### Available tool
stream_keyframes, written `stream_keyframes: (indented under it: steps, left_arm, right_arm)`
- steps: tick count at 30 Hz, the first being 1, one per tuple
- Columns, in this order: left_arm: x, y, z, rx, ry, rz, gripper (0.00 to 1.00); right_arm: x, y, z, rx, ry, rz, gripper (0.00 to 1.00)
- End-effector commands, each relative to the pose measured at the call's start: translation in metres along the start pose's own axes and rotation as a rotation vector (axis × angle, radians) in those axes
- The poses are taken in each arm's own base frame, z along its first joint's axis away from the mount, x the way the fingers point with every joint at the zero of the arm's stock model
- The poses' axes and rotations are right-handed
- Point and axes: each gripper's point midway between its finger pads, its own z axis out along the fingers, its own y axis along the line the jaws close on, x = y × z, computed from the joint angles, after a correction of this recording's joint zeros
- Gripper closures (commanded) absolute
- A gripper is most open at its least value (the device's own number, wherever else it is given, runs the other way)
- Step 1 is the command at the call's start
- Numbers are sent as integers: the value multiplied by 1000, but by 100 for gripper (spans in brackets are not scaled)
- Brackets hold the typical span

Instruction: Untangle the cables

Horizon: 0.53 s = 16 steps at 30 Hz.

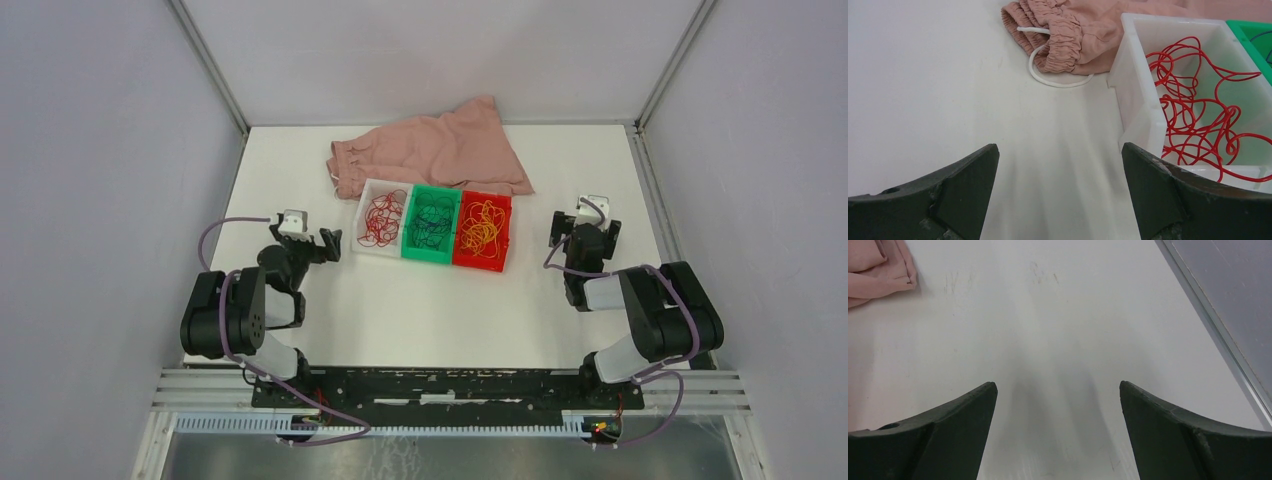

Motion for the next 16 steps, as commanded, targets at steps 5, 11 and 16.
stream_keyframes:
  steps: [5,11,16]
  left_arm:
    - [-13,0,7,-12,-30,47,1]
    - [-12,0,9,-28,-22,65,1]
    - [-11,-3,9,-50,-19,82,1]
  right_arm:
    - [-19,3,2,-7,-48,30,1]
    - [-18,2,3,-5,-47,31,1]
    - [-18,2,3,-7,-48,32,1]
